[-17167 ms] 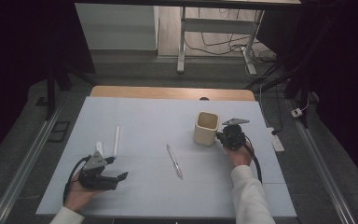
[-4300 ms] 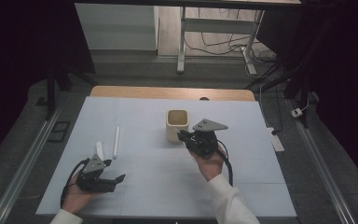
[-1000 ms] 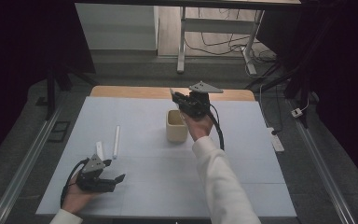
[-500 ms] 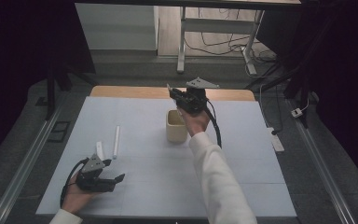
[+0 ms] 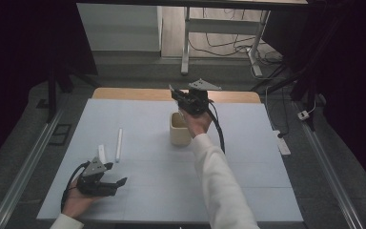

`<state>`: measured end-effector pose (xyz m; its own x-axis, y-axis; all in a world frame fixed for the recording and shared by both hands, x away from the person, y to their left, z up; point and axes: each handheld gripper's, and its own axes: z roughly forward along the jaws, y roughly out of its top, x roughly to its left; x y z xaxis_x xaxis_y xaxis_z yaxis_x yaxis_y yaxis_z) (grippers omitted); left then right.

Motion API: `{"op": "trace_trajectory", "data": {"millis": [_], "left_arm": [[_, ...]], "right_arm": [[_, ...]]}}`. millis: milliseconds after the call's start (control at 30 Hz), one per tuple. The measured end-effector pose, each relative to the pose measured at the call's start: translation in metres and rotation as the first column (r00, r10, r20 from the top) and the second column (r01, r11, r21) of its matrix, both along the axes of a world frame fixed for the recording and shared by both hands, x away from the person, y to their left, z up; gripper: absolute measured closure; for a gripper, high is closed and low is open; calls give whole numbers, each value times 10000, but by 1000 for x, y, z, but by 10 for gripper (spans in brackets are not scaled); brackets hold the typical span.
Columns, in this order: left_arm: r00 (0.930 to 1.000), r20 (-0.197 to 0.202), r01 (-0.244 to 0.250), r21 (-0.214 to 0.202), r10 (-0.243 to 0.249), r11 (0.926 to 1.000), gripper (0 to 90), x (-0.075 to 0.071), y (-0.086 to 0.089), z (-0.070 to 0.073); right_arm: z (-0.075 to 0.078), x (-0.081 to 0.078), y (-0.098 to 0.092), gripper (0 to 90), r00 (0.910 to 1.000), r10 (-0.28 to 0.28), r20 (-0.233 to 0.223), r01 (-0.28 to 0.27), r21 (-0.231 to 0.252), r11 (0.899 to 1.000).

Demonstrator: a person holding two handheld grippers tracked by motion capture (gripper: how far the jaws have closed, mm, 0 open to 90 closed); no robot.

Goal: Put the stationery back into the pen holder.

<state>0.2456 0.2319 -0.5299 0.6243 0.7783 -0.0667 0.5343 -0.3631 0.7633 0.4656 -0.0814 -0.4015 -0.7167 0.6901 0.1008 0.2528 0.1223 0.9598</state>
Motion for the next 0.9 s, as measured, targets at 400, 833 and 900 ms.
{"op": "trace_trajectory", "data": {"millis": [400, 833, 900], "left_arm": [[10000, -23, -20, 30, 20, 10000, 192, 0, 1, 0], [10000, -10, -18, 53, 18, 10000, 192, -1, 0, -1], [10000, -17, 5, 66, -5, 10000, 192, -1, -1, -1]], "right_arm": [[-6, 5, -2, 796, 9996, 96, 261, -97, 34, 9999], [-23, 0, -14, 743, 9999, 75, 94, -76, 159, 9998], [-25, -2, -18, 686, 9999, 105, -55, -103, 211, 9997]]}}
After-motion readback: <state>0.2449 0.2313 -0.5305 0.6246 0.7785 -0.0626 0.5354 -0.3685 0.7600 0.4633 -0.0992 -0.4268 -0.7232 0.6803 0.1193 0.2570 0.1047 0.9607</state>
